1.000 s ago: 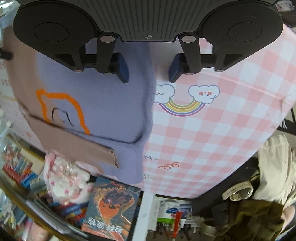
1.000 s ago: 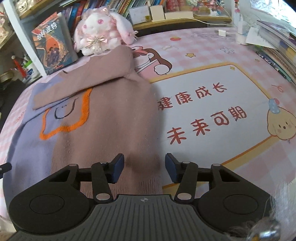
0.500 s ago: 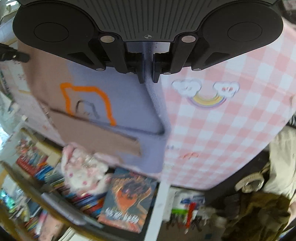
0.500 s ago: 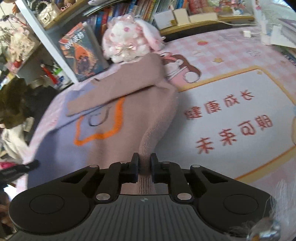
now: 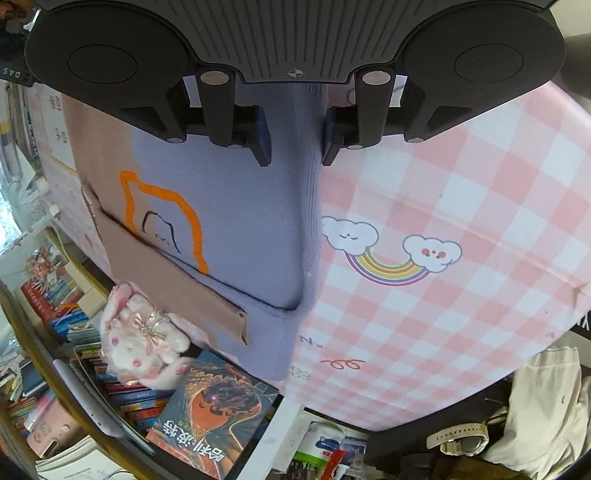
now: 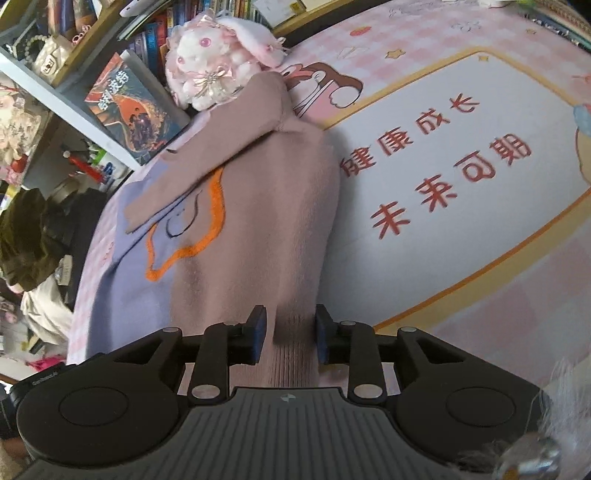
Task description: Fold clothes
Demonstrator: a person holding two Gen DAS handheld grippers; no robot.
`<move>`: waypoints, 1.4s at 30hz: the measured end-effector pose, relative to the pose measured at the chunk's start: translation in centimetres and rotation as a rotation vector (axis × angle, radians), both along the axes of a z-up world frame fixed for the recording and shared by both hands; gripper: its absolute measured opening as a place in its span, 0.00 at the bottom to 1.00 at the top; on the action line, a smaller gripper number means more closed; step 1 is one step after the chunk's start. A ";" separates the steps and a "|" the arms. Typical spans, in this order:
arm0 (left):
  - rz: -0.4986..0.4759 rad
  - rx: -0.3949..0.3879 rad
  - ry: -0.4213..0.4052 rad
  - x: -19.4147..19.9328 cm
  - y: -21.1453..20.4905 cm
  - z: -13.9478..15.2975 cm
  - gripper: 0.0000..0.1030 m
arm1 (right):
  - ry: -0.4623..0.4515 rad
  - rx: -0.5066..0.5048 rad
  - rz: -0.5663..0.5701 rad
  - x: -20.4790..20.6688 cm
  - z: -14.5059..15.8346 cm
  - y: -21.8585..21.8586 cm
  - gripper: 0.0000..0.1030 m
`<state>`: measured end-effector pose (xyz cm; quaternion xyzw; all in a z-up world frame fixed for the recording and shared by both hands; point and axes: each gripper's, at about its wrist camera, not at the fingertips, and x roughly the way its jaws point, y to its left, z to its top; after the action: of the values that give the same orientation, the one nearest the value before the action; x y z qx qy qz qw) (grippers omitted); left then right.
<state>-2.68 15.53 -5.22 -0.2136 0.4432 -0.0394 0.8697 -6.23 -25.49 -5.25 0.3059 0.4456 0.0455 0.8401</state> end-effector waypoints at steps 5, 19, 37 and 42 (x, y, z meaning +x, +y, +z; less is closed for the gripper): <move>0.035 -0.062 0.026 -0.3 0.9 -0.4 0.05 | 0.013 0.023 -0.004 -0.3 -0.2 -0.1 0.11; 0.043 -0.169 0.020 -4.4 1.3 0.7 0.05 | 0.000 0.050 -0.007 -4.5 0.7 -2.4 0.10; 0.037 -0.239 0.113 -12.3 1.6 0.7 0.05 | 0.123 0.107 0.056 -13.0 0.2 -4.7 0.10; 0.053 -0.347 0.062 -11.5 2.0 1.9 0.04 | 0.115 0.175 0.054 -13.3 0.9 -5.3 0.09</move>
<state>-14.19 17.52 -3.29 -0.3733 0.4506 -0.0857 0.8064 -19.53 -30.80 -4.38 0.3680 0.4954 0.0894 0.7818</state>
